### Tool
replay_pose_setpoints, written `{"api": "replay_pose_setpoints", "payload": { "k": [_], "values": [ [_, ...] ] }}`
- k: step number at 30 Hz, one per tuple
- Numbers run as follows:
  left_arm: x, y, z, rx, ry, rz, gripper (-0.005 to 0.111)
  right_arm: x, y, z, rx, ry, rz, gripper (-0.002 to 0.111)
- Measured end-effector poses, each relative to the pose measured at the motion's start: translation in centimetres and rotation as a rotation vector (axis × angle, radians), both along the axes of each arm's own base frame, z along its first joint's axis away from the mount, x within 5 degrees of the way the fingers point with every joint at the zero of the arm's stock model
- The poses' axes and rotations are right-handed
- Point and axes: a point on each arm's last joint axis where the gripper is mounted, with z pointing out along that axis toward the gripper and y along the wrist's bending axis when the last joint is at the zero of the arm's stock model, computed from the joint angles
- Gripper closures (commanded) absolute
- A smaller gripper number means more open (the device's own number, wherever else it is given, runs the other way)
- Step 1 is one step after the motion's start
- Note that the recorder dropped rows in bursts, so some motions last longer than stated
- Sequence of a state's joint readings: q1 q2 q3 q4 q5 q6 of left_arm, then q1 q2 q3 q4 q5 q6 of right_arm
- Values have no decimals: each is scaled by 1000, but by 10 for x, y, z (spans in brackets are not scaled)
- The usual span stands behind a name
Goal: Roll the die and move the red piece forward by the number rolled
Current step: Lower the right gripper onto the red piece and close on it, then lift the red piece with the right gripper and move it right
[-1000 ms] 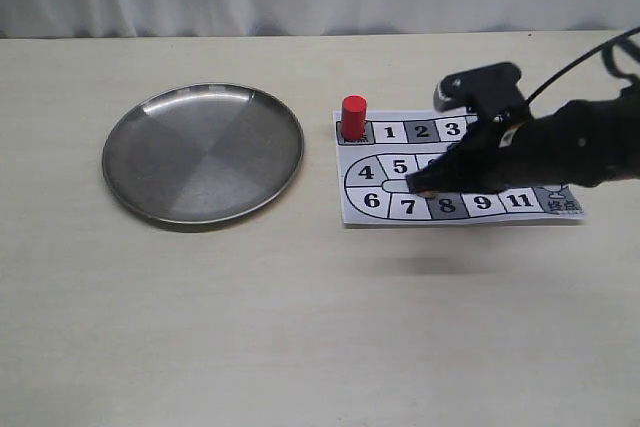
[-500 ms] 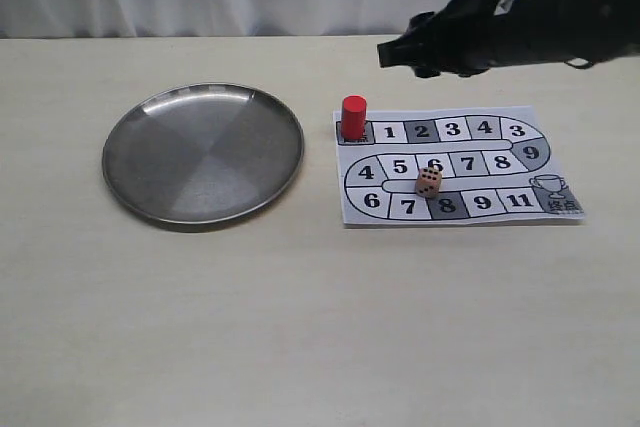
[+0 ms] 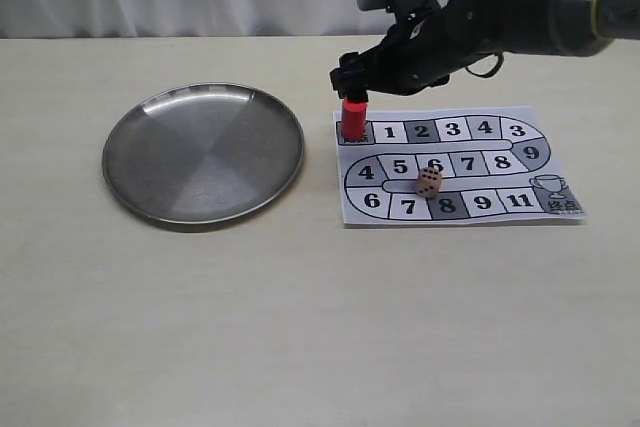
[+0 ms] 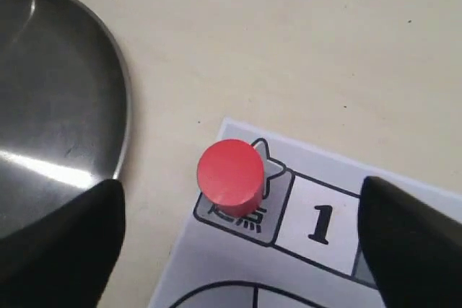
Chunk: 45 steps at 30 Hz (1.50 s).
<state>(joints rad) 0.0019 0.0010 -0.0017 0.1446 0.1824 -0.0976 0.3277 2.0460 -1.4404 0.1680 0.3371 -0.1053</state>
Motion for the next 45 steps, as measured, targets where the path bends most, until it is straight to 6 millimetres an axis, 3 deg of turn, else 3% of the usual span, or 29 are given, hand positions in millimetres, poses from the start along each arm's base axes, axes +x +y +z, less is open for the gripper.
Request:
{"api": "replay_pose_setpoints", "payload": {
  "k": [9, 11, 18, 24, 35, 39, 43, 45],
  "values": [
    [0, 0, 0, 0, 0, 0, 107, 19, 6, -42, -14, 44, -4, 27],
    [0, 0, 0, 0, 0, 0, 107, 21, 7, -52, -21, 44, -1, 32],
    [0, 0, 0, 0, 0, 0, 107, 24, 7, -63, -60, 18, 43, 80],
    [0, 0, 0, 0, 0, 0, 107, 25, 7, -62, -60, 13, 45, 104],
    [0, 0, 0, 0, 0, 0, 107, 24, 9, -62, 4, 42, -1, 104],
    [0, 0, 0, 0, 0, 0, 107, 22, 9, -30, 30, -12, -3, 104],
    [0, 0, 0, 0, 0, 0, 107, 19, -9, 38, 68, -151, -30, 104],
    [0, 0, 0, 0, 0, 0, 107, 18, -16, 51, 71, -181, -42, 104]
  ]
}}
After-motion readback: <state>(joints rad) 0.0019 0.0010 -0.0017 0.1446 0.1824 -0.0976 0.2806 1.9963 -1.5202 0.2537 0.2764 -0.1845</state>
